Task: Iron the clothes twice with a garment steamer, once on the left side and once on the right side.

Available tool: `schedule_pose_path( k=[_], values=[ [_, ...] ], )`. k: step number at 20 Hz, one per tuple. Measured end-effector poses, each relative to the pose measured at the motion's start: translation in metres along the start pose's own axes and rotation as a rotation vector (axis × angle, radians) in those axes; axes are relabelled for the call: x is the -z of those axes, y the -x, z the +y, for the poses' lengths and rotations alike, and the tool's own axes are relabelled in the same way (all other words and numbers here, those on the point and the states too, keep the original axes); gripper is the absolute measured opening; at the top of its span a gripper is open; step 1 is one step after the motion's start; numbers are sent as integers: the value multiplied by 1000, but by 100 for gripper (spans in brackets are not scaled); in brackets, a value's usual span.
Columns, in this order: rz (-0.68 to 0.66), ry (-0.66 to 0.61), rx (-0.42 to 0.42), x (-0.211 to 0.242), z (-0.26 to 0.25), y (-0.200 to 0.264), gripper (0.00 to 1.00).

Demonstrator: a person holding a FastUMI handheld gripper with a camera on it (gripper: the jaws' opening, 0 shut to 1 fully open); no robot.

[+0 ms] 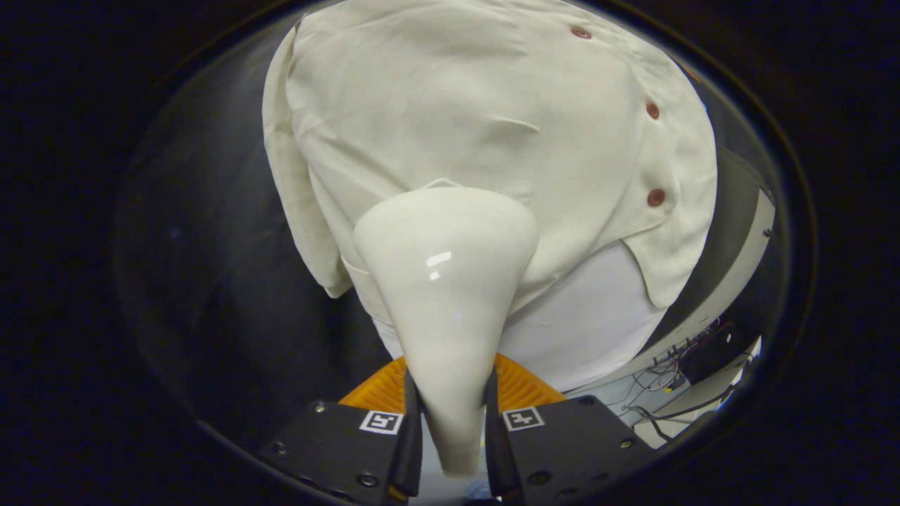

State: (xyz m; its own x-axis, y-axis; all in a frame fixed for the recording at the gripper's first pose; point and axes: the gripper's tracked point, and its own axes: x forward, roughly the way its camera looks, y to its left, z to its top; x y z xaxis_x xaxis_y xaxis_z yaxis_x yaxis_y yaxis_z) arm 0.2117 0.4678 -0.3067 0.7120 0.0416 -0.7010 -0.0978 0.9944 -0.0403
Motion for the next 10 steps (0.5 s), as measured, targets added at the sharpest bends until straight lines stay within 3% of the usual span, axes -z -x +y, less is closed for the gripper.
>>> schedule_pose_path(
  k=[7,10],
  values=[
    [-98,9,-60,-33,-22,64,37],
    [-170,35,-64,-67,-32,121,37]
  ],
)
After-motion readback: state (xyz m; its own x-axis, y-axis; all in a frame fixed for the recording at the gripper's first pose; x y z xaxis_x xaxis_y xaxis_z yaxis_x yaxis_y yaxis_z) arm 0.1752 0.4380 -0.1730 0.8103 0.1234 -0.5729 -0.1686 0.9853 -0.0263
